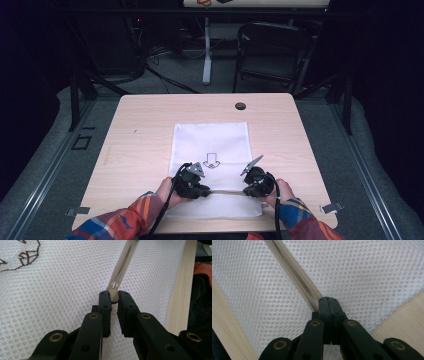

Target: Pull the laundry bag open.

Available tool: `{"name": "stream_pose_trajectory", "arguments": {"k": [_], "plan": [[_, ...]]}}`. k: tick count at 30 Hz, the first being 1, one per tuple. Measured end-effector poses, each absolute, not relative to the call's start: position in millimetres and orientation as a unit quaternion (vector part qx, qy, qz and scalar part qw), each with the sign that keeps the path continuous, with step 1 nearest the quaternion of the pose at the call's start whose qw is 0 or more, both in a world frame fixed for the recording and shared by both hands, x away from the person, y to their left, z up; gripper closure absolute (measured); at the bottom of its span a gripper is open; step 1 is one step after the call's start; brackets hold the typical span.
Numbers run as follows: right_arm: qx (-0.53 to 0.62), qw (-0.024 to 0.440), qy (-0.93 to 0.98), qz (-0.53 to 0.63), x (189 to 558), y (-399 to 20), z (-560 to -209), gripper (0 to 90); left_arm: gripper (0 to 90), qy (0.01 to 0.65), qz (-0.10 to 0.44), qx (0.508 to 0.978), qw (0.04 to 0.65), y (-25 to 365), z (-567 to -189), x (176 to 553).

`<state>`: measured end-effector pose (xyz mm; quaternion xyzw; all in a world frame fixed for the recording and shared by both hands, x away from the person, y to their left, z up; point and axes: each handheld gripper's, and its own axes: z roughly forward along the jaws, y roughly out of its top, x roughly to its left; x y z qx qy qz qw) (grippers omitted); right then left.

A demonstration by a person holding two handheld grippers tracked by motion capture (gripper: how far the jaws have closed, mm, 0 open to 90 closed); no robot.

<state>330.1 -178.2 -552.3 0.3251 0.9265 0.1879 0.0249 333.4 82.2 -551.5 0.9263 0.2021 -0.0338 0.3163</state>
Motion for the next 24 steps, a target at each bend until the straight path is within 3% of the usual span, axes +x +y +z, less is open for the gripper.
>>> {"name": "stream_pose_trajectory", "arguments": {"k": [12,24], "plan": [[0.326,0.023,0.924,0.197,330,-179,-553,90.0,81.8,0.19,-0.028,0.931,0.309,84,-549,328],[0.328,0.023,0.924,0.197,331,-180,-553,90.0,81.7,0.218,-0.028,0.924,0.314,108,-548,330]]}}
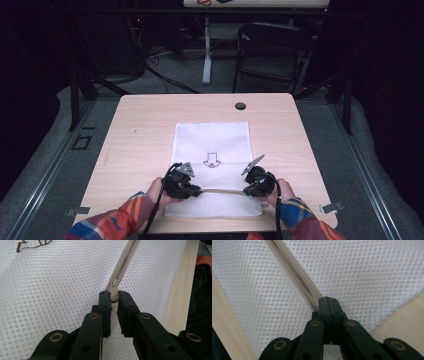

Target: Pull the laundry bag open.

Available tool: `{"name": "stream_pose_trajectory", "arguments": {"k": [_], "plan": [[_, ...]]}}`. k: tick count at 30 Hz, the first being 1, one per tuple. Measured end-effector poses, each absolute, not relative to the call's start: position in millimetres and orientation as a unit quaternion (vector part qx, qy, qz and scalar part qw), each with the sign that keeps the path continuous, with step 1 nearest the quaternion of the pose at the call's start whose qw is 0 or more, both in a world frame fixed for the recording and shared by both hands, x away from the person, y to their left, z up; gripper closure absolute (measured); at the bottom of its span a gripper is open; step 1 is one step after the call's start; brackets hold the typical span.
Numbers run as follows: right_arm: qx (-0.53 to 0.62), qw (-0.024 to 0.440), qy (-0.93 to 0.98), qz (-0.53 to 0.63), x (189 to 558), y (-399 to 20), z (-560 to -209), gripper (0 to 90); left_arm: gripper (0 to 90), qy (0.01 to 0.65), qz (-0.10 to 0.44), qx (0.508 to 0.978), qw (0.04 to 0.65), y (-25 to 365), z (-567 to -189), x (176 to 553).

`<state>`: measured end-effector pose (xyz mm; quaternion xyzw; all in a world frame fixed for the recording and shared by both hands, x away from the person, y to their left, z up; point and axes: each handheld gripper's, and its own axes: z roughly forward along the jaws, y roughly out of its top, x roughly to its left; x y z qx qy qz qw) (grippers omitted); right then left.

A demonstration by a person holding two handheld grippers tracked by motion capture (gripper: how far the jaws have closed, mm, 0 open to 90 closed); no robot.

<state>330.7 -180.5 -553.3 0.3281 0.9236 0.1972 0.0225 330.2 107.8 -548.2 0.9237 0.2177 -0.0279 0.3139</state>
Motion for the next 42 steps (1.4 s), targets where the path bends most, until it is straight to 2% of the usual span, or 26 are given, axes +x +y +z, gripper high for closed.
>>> {"name": "stream_pose_trajectory", "arguments": {"k": [42], "plan": [[0.322,0.016,0.924,0.204,333,-182,-554,90.0,81.8,0.232,-0.023,0.923,0.306,129,-547,328]]}}
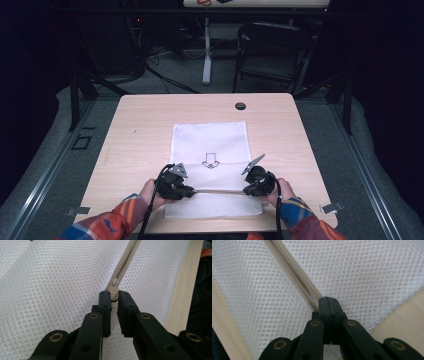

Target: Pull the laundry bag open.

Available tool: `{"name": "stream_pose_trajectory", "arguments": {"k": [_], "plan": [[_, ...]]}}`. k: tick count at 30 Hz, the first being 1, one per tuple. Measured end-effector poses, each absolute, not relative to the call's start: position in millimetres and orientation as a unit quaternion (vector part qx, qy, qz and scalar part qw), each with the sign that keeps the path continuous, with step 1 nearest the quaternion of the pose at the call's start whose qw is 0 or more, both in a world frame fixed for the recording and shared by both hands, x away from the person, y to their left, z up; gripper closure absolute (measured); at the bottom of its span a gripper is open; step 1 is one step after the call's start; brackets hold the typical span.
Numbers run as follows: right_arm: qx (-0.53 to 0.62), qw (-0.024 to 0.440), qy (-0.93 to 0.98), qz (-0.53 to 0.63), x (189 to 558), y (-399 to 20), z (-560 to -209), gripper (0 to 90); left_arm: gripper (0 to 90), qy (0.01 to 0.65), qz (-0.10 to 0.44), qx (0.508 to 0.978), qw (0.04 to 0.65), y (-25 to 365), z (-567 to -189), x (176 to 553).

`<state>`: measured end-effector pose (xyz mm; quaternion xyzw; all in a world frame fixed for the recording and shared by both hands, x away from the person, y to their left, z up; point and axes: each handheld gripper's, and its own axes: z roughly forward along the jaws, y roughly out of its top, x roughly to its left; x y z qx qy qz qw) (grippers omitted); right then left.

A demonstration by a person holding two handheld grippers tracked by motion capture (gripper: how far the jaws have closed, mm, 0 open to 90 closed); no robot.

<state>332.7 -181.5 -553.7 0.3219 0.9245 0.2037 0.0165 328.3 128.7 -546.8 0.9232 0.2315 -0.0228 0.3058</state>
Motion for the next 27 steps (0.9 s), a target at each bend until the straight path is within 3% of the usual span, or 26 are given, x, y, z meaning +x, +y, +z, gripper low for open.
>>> {"name": "stream_pose_trajectory", "arguments": {"k": [27], "plan": [[0.329,0.024,0.924,0.195,335,-184,-553,90.0,81.6,0.284,-0.02,0.915,0.286,172,-545,328]]}}
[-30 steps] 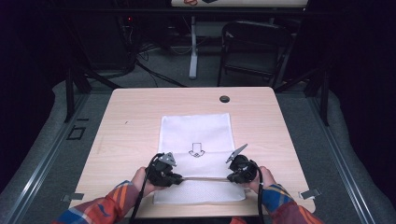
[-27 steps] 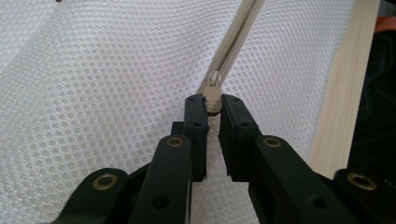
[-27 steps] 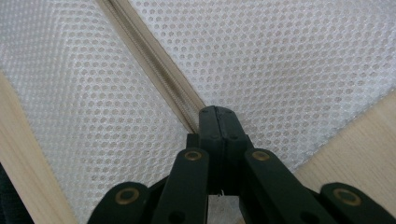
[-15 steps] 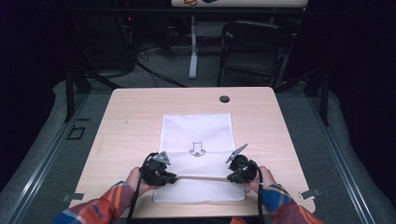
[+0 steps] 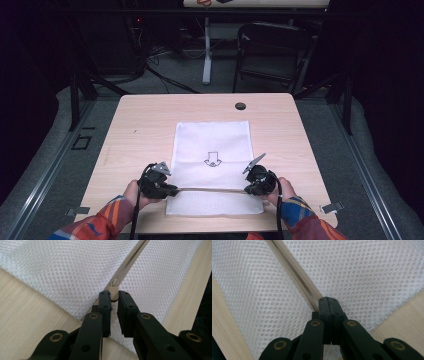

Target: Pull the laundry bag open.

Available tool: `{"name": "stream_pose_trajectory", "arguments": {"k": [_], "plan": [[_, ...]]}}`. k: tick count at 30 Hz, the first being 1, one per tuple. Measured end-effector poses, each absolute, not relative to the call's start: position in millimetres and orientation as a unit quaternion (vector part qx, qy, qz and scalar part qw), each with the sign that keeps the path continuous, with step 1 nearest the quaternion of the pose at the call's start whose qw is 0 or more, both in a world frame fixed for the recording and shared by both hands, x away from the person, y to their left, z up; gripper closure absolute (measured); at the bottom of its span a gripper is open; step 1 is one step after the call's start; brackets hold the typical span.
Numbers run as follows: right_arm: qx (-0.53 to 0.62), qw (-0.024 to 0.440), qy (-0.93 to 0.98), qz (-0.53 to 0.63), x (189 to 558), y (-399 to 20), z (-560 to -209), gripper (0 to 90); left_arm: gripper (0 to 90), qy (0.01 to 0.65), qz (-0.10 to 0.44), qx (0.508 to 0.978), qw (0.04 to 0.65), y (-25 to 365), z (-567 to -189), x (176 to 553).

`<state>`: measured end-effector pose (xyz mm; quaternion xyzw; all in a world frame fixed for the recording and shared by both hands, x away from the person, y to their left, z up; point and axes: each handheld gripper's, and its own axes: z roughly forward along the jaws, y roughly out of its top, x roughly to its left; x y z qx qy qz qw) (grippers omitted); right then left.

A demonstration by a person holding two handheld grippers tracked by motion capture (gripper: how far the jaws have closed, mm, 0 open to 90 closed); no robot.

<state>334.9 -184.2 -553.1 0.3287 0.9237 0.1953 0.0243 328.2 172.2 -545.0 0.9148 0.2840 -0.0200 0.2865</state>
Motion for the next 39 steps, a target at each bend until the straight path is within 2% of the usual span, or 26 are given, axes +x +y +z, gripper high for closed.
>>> {"name": "stream_pose_trajectory", "arguments": {"k": [16,39], "plan": [[0.33,0.018,0.922,0.2,335,-185,-553,90.0,81.6,0.285,-0.017,0.918,0.275,174,-545,328],[0.331,0.024,0.919,0.212,336,-188,-555,90.0,81.6,0.326,-0.013,0.911,0.251,207,-544,328]]}}
